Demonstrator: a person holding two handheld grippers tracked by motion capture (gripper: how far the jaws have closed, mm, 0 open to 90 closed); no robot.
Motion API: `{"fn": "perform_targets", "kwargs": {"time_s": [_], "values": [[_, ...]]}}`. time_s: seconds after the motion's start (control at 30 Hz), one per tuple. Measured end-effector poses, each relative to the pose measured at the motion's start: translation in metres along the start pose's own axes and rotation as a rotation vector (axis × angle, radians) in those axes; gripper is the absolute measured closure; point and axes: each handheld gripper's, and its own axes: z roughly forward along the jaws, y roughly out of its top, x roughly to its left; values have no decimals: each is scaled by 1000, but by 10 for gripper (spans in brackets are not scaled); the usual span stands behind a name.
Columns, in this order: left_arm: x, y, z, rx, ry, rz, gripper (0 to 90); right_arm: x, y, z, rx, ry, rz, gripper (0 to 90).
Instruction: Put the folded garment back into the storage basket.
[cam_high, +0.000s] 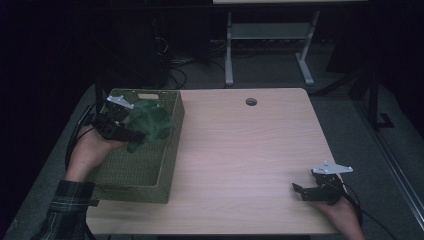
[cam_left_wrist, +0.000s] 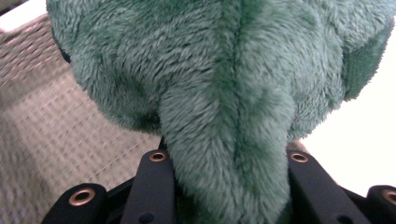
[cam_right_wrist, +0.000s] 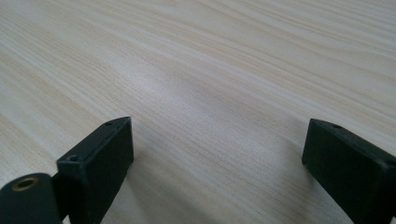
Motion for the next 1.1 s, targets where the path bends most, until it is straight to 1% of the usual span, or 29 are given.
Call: {"fn": "perform_targets", "kwargs": {"time_s": [0.07, 0.13, 0.3, 0.4, 0.5, 0.53, 0.6, 0.63, 0.67, 0.73, 0.83, 0.93, 1.1], "values": [[6, -6, 0, -2, 10, -23, 676, 0, 0, 0, 0, 0, 0, 85], [12, -12, 1, -6, 24, -55, 676, 0, 0, 0, 0, 0, 0, 85], [25, -25, 4, -2, 40, -103, 676, 0, 0, 0, 0, 0, 0, 85], [31, -31, 7, -1, 52, -128, 675, 0, 0, 0, 0, 0, 0, 85], [35, -36, 12, 5, 55, -151, 675, 0, 0, 0, 0, 0, 0, 84], [36, -37, 14, 0, 59, -162, 675, 0, 0, 0, 0, 0, 0, 85], [38, -39, 17, 6, 67, -174, 674, 0, 0, 0, 0, 0, 0, 85], [39, -40, 19, 15, 70, -172, 673, 0, 0, 0, 0, 0, 0, 85], [39, -42, 22, 9, 74, -182, 673, 0, 0, 0, 0, 0, 0, 85], [41, -44, 27, 13, 76, -191, 673, 0, 0, 0, 0, 0, 0, 85], [45, -47, 35, 26, 87, -203, 672, 0, 0, 0, 0, 0, 0, 85], [48, -50, 43, 32, 88, -216, 672, 0, 0, 0, 0, 0, 0, 85], [53, -54, 62, 53, 83, -219, 670, 0, 0, 0, 0, 0, 0, 85]]}}
